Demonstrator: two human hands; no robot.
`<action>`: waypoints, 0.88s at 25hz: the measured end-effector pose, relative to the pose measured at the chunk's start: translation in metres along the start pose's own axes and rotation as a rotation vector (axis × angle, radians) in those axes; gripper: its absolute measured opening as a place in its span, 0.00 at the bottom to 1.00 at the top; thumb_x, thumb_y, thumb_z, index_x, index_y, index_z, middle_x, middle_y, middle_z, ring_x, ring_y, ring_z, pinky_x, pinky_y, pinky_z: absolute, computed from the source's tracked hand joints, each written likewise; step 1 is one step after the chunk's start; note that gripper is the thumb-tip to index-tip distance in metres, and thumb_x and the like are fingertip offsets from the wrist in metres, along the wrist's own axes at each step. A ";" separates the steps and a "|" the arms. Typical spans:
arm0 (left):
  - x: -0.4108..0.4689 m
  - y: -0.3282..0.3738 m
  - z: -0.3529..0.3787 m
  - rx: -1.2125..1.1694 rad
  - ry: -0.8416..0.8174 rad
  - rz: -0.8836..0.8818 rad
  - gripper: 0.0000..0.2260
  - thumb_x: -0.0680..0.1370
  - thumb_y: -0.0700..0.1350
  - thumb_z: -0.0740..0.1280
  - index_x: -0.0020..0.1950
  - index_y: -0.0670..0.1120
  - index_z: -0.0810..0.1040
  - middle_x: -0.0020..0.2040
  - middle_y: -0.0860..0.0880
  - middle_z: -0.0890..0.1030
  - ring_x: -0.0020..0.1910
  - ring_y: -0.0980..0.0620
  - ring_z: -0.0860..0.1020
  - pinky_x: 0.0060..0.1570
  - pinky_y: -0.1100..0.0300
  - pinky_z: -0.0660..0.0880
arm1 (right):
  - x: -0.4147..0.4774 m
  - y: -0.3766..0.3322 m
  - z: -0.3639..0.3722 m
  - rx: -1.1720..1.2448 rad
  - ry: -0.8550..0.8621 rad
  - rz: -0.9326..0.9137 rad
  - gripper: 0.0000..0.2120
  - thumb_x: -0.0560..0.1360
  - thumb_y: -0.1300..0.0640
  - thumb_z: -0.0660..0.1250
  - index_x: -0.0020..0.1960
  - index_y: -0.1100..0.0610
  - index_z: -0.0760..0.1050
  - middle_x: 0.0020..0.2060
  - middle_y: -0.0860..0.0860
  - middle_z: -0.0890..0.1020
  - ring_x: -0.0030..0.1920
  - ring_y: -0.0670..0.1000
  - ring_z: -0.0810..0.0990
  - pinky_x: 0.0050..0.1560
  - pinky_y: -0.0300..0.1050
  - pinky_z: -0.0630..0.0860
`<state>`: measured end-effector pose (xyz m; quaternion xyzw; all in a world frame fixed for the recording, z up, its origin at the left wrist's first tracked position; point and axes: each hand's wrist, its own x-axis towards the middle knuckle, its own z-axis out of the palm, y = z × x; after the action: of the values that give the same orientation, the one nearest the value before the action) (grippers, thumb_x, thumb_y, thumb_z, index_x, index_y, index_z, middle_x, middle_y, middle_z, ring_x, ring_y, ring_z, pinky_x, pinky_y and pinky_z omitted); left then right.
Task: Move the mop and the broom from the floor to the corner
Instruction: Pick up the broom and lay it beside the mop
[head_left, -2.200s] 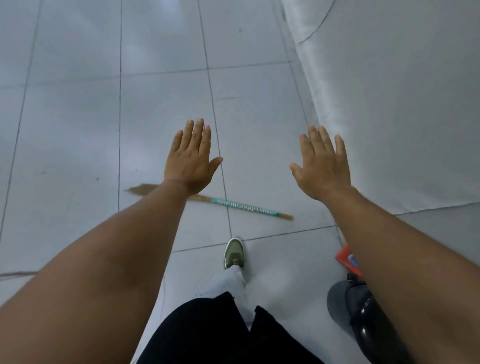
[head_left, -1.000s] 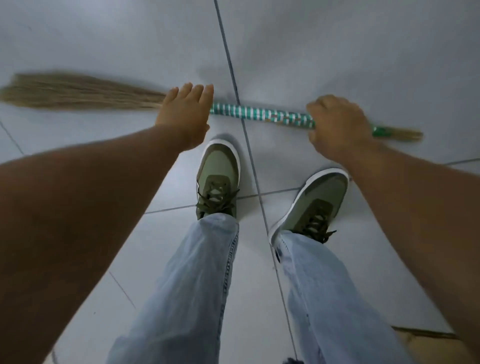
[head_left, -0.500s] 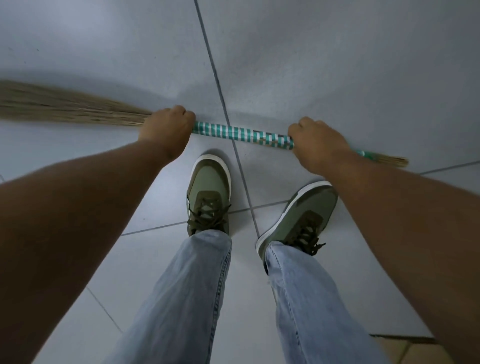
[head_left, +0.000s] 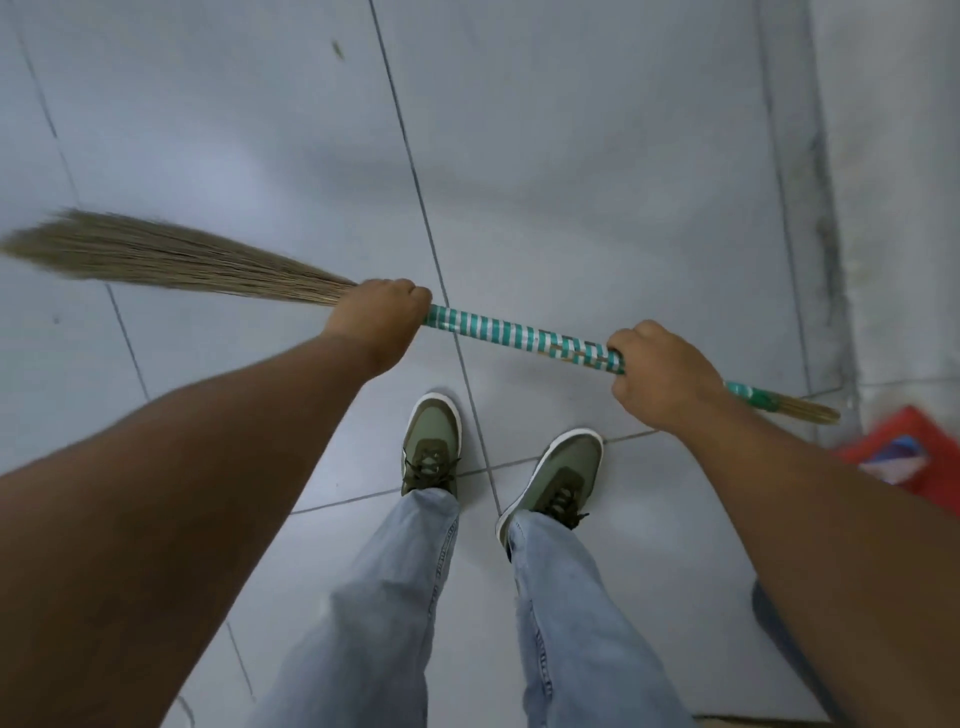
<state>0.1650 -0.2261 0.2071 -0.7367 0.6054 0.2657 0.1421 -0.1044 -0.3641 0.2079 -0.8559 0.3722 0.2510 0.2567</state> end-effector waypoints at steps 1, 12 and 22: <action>-0.005 0.003 -0.027 0.005 0.028 0.007 0.06 0.78 0.37 0.61 0.54 0.41 0.74 0.48 0.40 0.79 0.44 0.40 0.77 0.38 0.53 0.67 | -0.014 -0.003 -0.024 0.011 0.074 0.014 0.12 0.70 0.62 0.65 0.53 0.59 0.74 0.47 0.58 0.75 0.44 0.61 0.75 0.40 0.49 0.71; -0.134 0.120 -0.338 0.168 0.568 0.269 0.16 0.75 0.31 0.59 0.62 0.38 0.72 0.56 0.39 0.78 0.62 0.37 0.72 0.69 0.43 0.60 | -0.261 -0.020 -0.236 0.061 0.705 0.208 0.15 0.72 0.69 0.64 0.58 0.63 0.73 0.56 0.62 0.79 0.56 0.65 0.76 0.55 0.57 0.74; -0.176 0.250 -0.461 0.330 0.784 0.661 0.19 0.75 0.30 0.57 0.65 0.35 0.71 0.58 0.36 0.78 0.68 0.35 0.69 0.69 0.41 0.61 | -0.427 0.003 -0.283 0.022 0.973 0.582 0.17 0.75 0.69 0.55 0.64 0.63 0.67 0.74 0.62 0.60 0.74 0.61 0.55 0.72 0.57 0.55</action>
<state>0.0020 -0.3836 0.7115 -0.5187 0.8464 -0.0973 -0.0720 -0.2940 -0.3265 0.6826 -0.7324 0.6707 -0.1160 -0.0155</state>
